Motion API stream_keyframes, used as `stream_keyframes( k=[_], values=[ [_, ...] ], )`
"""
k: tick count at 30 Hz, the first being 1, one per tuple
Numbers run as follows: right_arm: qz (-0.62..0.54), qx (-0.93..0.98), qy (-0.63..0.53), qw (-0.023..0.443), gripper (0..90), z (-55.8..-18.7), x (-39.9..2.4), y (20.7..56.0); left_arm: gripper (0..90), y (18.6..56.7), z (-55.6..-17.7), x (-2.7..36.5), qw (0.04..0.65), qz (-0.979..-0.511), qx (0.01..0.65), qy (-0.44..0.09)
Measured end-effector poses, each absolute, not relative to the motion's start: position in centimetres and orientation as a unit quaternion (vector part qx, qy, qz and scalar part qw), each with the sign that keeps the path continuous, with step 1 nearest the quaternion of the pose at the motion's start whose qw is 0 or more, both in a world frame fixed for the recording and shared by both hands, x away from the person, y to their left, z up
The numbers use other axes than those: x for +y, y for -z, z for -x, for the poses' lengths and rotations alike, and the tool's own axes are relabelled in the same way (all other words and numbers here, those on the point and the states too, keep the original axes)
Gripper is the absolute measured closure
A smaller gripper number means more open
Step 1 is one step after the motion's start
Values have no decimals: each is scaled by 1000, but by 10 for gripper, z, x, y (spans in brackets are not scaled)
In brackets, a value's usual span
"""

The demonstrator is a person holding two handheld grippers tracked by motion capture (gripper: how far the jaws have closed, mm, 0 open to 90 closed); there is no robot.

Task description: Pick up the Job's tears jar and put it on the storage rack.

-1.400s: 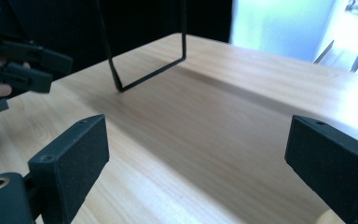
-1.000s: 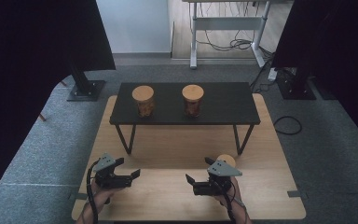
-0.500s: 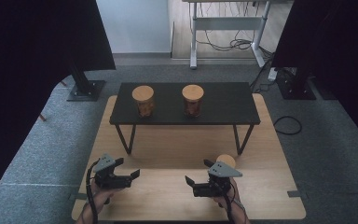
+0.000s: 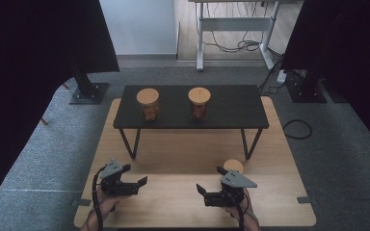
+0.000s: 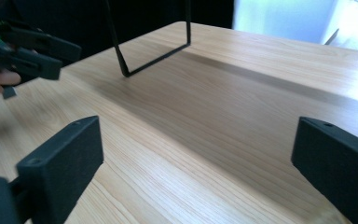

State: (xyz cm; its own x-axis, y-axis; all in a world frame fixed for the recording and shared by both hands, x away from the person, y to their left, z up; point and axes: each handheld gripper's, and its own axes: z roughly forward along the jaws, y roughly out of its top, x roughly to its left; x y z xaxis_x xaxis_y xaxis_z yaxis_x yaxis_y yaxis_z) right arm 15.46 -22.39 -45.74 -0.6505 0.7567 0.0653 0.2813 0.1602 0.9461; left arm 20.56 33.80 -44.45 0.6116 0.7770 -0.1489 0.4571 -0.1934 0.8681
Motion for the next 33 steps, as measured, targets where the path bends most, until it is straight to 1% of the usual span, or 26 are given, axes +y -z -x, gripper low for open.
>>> stream_keyframes(
  k=[10,20,33],
  values=[
    [-365,727,-531,239,0,-142,-237,453,67,443,-203,335,485,-756,406,-167],
    [-378,727,-518,245,0,-136,-249,455,68,443,-202,335,485,-756,407,-169],
    [-399,727,-501,247,0,-139,-265,470,68,442,-202,335,485,-755,407,-170]
  ],
)
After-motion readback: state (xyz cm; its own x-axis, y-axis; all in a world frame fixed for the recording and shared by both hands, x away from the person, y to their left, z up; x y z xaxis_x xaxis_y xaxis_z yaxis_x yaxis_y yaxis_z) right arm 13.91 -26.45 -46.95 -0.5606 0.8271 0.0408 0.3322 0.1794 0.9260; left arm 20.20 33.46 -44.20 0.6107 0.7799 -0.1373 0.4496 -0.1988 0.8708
